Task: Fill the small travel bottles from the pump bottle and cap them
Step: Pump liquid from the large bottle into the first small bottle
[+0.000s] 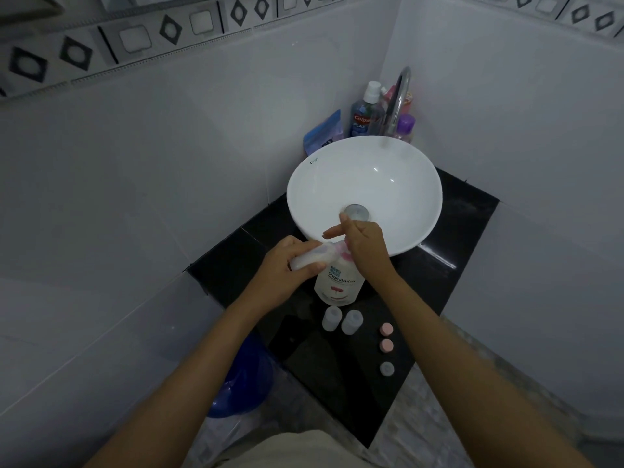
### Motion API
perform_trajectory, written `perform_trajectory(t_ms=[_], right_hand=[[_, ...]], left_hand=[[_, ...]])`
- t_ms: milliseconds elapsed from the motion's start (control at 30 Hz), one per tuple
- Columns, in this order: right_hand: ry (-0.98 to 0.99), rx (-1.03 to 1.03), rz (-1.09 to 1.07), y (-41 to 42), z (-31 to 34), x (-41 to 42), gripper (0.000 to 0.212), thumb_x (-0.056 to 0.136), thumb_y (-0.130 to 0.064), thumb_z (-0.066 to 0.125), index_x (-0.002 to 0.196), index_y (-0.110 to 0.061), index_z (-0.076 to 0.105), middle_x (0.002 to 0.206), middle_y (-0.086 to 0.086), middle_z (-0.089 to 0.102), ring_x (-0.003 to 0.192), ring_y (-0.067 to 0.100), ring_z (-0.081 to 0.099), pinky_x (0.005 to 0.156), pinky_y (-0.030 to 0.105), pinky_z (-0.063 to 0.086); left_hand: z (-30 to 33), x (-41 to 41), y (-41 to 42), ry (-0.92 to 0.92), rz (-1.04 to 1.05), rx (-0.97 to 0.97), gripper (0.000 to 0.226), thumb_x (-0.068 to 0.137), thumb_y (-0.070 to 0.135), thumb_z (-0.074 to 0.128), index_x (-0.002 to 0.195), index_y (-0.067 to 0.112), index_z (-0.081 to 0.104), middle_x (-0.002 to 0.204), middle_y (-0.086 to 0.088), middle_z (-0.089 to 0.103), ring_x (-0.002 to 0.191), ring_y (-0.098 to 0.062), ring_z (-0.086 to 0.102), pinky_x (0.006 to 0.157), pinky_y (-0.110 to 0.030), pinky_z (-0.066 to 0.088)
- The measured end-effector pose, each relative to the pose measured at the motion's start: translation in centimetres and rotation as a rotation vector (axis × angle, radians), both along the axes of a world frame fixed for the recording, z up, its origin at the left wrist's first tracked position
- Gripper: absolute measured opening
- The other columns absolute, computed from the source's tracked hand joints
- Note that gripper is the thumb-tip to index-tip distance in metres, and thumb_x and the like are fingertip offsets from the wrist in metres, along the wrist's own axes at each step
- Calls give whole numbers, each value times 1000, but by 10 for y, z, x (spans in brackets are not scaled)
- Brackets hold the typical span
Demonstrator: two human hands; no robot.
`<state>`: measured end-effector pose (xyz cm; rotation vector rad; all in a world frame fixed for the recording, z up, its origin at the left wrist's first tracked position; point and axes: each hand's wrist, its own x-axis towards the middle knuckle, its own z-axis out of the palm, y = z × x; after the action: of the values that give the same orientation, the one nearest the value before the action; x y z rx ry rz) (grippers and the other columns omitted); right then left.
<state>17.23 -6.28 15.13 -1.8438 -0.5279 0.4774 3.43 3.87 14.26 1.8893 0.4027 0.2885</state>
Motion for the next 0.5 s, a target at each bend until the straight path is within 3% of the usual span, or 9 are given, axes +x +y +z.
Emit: perform_trajectory(t_ms=[67, 133, 267, 333, 433, 500], right_hand=[[-9, 12, 31, -1, 6, 2, 43, 98, -29, 44, 83, -3, 75, 69, 9, 68, 69, 15, 57, 68, 21, 43], [-15, 45, 22, -1, 10, 3, 43, 98, -29, 44, 85, -2, 75, 84, 13, 72, 79, 16, 62, 75, 17, 44], [-60, 56, -19, 1, 9, 3, 45, 99, -26, 41, 82, -3, 75, 83, 19, 71, 75, 12, 57, 71, 6, 41], [-49, 42, -2, 1, 4, 4, 45, 99, -26, 40, 81, -4, 75, 78, 27, 66, 73, 18, 56, 69, 11, 43], [-27, 16, 12, 1, -3, 1, 46, 98, -30, 40, 81, -4, 75, 64, 10, 61, 67, 18, 54, 68, 25, 44], [-10, -5, 31, 0, -1, 2, 44, 98, -28, 42, 82, -4, 75, 58, 0, 55, 61, 12, 51, 64, 23, 44]], left_hand=[[3, 0, 0, -12, 9, 6, 41, 87, 25, 63, 128, 20, 58, 102, 0, 51, 87, 4, 52, 70, 1, 39], [7, -1, 2, -34, 8, 6, 41, 87, 24, 63, 127, 20, 58, 101, 1, 51, 85, 10, 52, 71, 0, 39], [8, 1, 2, -48, -2, -7, 39, 87, 23, 63, 125, 22, 58, 100, 3, 51, 84, 14, 51, 71, 0, 40], [6, 1, 1, -37, 5, -16, 39, 87, 24, 63, 125, 21, 59, 100, 2, 51, 84, 14, 52, 71, 0, 40], [1, 2, 0, -5, 3, -21, 40, 87, 24, 63, 126, 20, 59, 100, 3, 50, 86, 8, 53, 71, 0, 40], [0, 2, 0, 12, 11, -31, 40, 87, 25, 63, 127, 20, 58, 100, 2, 50, 87, 1, 53, 69, 1, 40]])
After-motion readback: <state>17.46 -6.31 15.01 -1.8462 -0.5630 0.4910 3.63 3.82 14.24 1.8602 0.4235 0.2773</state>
